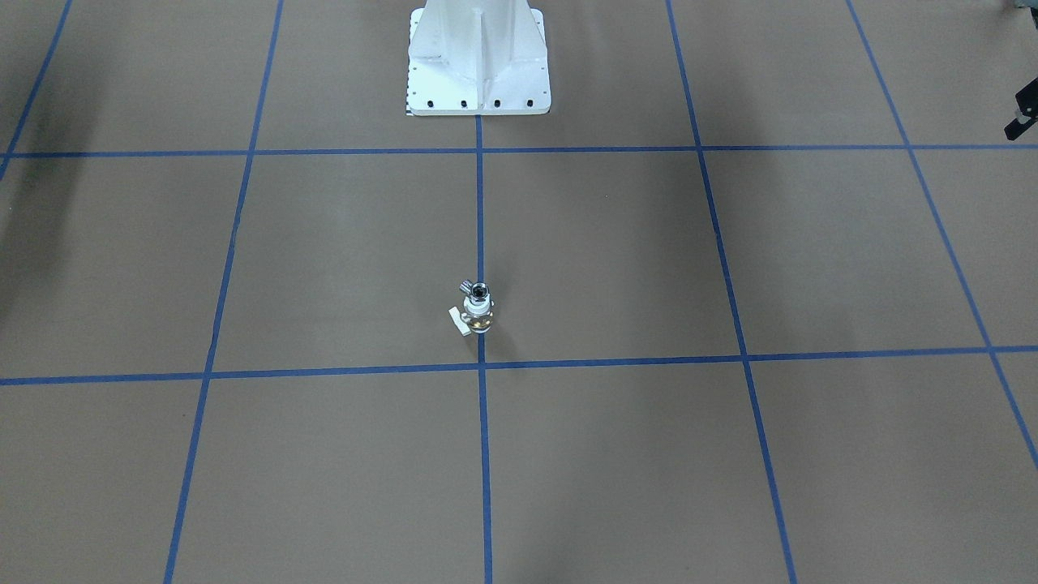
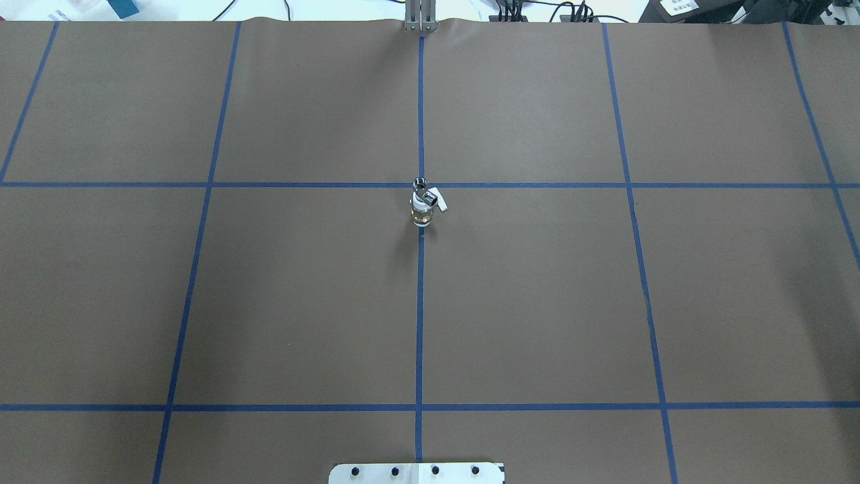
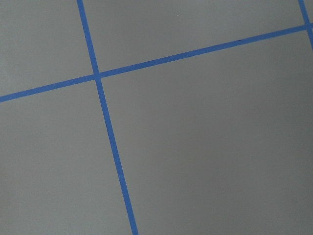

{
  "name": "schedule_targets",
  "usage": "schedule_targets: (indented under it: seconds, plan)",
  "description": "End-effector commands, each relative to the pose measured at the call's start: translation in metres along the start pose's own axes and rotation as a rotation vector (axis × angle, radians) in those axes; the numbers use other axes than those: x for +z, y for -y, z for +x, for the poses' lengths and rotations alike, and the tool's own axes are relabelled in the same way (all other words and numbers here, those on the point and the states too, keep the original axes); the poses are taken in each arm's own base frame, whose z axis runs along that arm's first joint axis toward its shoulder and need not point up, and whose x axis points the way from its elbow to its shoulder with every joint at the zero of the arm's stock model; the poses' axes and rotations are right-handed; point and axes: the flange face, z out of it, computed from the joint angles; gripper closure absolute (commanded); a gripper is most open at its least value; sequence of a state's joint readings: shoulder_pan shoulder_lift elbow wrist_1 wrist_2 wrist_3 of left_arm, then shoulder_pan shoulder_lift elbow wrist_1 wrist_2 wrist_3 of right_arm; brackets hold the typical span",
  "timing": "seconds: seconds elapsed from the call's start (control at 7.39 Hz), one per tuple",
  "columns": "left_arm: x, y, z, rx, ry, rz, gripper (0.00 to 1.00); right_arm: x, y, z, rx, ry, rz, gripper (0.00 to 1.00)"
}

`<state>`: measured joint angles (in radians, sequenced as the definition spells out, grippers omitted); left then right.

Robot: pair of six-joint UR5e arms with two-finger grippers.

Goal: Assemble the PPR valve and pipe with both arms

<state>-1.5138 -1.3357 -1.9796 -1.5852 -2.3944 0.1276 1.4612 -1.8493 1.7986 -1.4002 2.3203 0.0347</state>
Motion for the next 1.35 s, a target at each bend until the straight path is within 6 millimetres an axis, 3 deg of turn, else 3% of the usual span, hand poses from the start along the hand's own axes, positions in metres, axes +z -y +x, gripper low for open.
schedule_targets:
  seconds: [0.0,0.68,0.81,1.08,1.22]
  plan:
    - [-0.002,0.0,-0.005,0.012,0.003,0.005,0.0,0.001,0.0,0.001,-0.022,-0.018,-0.004,0.0]
    - [0.0,-0.007,-0.013,-0.067,0.005,-0.004,0.0,-0.018,-0.004,0.016,0.004,-0.016,0.044,0.0]
    - [0.001,-0.007,-0.014,-0.099,0.006,-0.006,0.0,-0.017,-0.001,0.007,-0.014,-0.001,0.036,0.0]
    - [0.008,-0.01,-0.021,-0.111,0.003,-0.018,0.0,-0.053,0.019,-0.005,0.054,0.001,0.009,0.0]
    - [0.009,-0.01,-0.022,-0.109,0.003,-0.018,0.0,-0.055,0.02,-0.006,-0.001,-0.008,0.006,0.0]
